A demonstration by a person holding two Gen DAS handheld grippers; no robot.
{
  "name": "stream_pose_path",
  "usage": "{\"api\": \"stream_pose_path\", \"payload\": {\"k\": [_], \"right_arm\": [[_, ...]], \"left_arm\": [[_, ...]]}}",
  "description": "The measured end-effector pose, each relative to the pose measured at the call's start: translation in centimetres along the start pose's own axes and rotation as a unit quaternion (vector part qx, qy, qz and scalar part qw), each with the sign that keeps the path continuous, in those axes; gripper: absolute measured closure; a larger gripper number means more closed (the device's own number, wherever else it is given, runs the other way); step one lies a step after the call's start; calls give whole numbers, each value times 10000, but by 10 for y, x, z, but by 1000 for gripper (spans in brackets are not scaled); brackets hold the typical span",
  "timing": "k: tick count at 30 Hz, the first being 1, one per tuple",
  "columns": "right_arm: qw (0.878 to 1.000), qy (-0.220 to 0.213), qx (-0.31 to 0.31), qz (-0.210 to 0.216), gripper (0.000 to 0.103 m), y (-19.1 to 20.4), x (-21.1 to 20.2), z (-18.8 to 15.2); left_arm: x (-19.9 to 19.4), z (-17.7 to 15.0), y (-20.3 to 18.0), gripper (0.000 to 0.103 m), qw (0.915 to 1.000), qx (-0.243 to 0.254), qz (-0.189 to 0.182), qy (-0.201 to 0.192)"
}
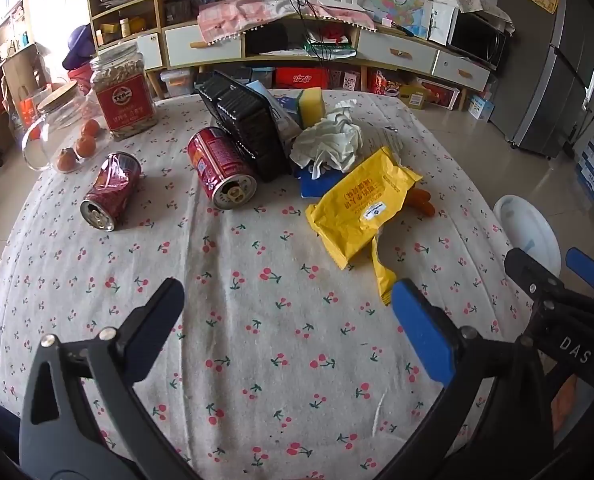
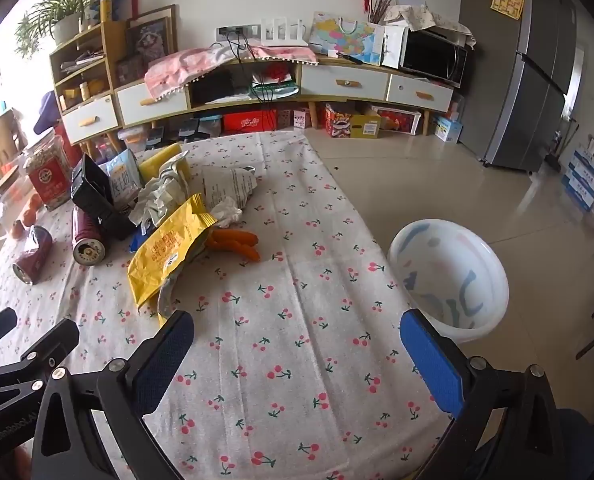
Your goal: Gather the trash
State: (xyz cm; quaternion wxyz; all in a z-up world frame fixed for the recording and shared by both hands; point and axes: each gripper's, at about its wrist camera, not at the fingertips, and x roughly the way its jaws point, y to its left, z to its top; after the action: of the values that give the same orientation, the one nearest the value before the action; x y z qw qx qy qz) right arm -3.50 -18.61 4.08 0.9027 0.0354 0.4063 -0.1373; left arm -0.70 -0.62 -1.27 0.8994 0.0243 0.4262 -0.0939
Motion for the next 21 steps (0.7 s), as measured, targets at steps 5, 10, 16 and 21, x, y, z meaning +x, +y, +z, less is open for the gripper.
{"api": "stream_pose_path", "payload": {"k": [5, 10, 16, 21], "right_arm": [[10000, -30, -5, 10, 0, 0, -3, 0], [10000, -10, -25, 32, 0, 3, -2, 0], [9999, 13, 59, 161, 0, 3, -2, -1], [10000, -21, -41, 51, 0, 3, 0, -1]], "left_arm": [[-3, 1, 0, 0, 10000, -26, -16, 0], [-4, 1, -1, 0, 10000, -47, -21, 11], [-4, 1, -2, 0, 10000, -54, -36, 21], [-6, 2, -4, 0, 10000, -45, -48, 14]]}}
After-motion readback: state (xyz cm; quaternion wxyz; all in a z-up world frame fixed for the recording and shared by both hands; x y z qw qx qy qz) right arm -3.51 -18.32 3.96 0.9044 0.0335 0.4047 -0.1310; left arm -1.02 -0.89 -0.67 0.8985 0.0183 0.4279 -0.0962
